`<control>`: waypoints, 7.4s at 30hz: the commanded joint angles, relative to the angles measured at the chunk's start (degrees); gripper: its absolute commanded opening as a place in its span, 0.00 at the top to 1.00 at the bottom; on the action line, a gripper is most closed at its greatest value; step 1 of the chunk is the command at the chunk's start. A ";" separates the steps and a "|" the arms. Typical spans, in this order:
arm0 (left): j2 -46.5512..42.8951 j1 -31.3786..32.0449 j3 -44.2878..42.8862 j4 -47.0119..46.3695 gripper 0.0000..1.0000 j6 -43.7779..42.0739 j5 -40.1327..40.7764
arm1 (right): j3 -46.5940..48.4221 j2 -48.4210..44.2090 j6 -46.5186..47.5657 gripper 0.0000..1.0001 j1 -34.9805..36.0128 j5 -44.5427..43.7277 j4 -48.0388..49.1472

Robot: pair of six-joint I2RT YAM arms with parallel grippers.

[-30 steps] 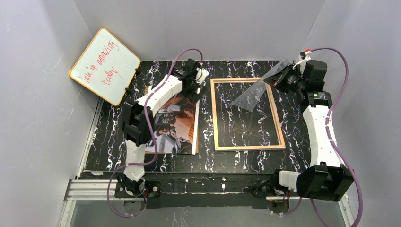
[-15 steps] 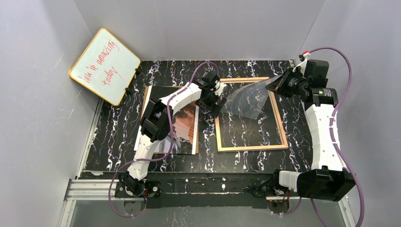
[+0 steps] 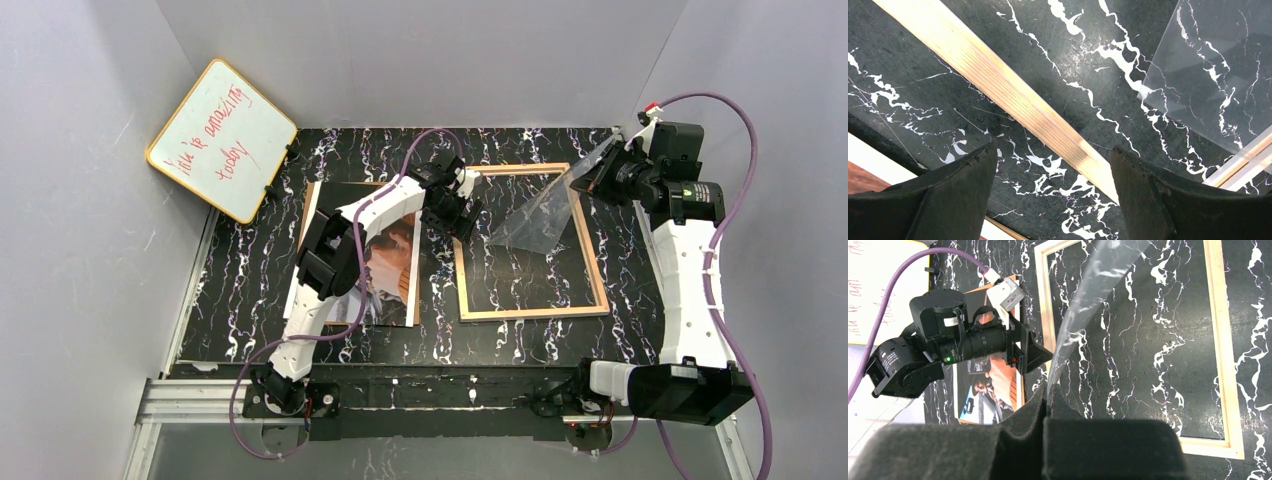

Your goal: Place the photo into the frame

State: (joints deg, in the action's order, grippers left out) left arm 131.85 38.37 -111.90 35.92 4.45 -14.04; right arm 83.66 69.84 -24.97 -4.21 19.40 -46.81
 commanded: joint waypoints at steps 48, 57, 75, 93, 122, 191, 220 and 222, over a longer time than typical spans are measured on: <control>-13.23 -0.26 38.77 -11.85 0.35 -26.72 25.80 | 2.04 -0.32 0.30 0.99 0.05 11.22 1.00; -14.51 -0.09 36.37 -11.20 0.26 -26.11 25.10 | 3.76 1.02 0.83 0.99 0.06 12.08 0.13; -26.26 -28.44 6.11 13.58 0.02 -16.93 4.52 | 23.37 18.59 -5.01 0.99 28.14 7.11 4.41; -29.57 -36.48 27.75 5.92 0.02 -22.64 10.32 | -18.18 9.77 -2.20 0.99 26.16 9.57 18.53; -30.34 -31.67 31.28 6.00 0.02 -23.30 10.70 | -10.28 22.66 8.22 0.99 22.25 -19.05 1.60; -27.57 -20.42 31.20 5.12 0.02 -21.82 17.77 | -5.05 21.21 15.71 0.99 18.36 -5.79 -5.91; -21.26 -9.70 26.02 5.65 0.02 -20.99 20.70 | -8.47 17.21 16.82 0.99 18.36 -9.94 -6.14; -21.09 -9.48 25.94 5.56 0.02 -20.89 20.73 | -8.26 17.54 16.73 0.99 18.36 -10.09 -6.15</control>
State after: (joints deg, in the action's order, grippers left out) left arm 110.32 28.29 -84.33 40.32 -16.91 6.02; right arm 75.22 88.16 -8.99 14.26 10.57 -52.34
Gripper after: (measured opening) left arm 0.981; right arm 0.032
